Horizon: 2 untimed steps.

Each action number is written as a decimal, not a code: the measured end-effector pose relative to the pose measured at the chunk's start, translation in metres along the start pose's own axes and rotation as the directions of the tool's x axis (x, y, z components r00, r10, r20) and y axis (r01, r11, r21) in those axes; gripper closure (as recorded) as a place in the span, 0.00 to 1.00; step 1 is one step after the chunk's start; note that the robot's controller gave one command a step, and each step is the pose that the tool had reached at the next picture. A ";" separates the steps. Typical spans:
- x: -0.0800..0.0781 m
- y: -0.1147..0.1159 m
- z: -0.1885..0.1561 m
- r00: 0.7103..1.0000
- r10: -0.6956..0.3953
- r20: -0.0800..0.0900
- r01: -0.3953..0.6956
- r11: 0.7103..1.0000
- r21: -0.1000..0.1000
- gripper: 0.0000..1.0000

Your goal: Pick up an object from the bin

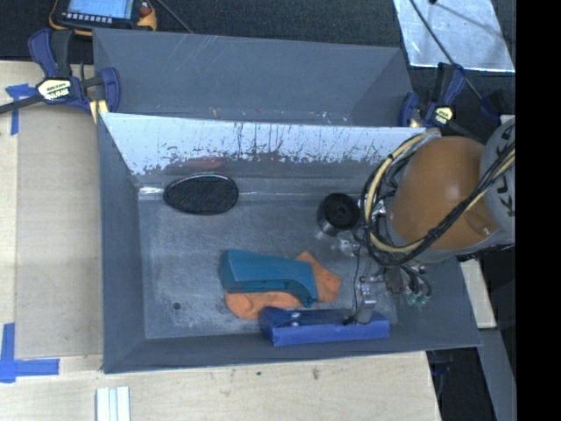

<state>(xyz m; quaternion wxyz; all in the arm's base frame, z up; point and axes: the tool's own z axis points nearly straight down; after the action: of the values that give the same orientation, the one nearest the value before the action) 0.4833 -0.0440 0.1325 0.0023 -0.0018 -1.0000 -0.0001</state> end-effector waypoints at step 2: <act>-0.002 0.000 -0.004 1.000 -0.003 0.007 0.003 1.000 0.001 0.00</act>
Offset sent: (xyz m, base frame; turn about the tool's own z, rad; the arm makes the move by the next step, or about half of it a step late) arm 0.0000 0.0000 0.0000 0.0000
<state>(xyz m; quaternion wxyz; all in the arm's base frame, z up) 0.4850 -0.0439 0.1361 -0.0014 -0.0002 -1.0000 0.0003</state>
